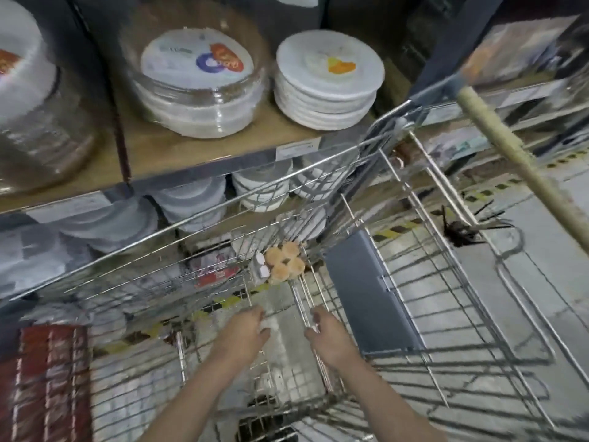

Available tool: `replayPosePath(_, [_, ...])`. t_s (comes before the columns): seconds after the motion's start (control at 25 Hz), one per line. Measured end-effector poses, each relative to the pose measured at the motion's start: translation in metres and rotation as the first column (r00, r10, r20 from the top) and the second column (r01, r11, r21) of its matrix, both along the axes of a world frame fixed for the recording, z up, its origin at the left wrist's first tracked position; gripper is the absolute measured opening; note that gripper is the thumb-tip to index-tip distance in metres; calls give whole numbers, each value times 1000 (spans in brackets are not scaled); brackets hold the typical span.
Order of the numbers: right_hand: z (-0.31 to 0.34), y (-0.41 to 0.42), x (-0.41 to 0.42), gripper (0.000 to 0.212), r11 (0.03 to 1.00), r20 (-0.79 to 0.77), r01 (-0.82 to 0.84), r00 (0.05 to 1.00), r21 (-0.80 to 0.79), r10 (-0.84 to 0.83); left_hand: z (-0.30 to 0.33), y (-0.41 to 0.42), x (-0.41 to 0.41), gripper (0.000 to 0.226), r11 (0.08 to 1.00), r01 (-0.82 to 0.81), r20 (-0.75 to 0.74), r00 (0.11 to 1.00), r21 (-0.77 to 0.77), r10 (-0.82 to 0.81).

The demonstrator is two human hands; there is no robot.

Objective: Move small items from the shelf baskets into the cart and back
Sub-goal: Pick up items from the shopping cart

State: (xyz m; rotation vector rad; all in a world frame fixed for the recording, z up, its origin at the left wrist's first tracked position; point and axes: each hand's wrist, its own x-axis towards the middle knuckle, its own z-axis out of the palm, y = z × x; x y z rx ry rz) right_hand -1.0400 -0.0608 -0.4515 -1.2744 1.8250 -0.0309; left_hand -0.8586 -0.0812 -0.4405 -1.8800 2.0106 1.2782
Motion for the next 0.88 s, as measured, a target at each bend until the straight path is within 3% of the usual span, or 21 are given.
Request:
replayPosePath(0.16, [-48, -54, -10, 48, 943, -203, -284, 947, -176, 247, -42, -49, -24, 44, 989, 51, 105, 994, -137, -37])
replayPosePath(0.32, [-89, -91, -9, 62, 792, -395, -569, 795, -220, 461, -90, -78, -43, 53, 949, 174, 236, 965, -263, -112])
replayPosePath(0.48, [-134, -111, -6, 78, 747, -532, -634, 710, -199, 461, -124, -96, -58, 60, 888, 285, 345, 926, -360, -157])
replayPosePath(0.64, [-155, -118, 1, 73, 700, -630, -688, 632, -189, 451, -146, -106, -67, 67, 891, 317, 461, 876, -324, -145])
replayPosePath(0.72, [-164, -124, 5, 65, 687, -701, -712, 565, -147, 435, -154, -109, -71, 65, 890, 314, 478, 869, -332, -128])
replayPosePath(0.88, [-165, -138, 9, 46, 658, -740, -740, 518, -137, 429, -161, -111, -72, 61, 870, 315, 489, 867, -380, -100])
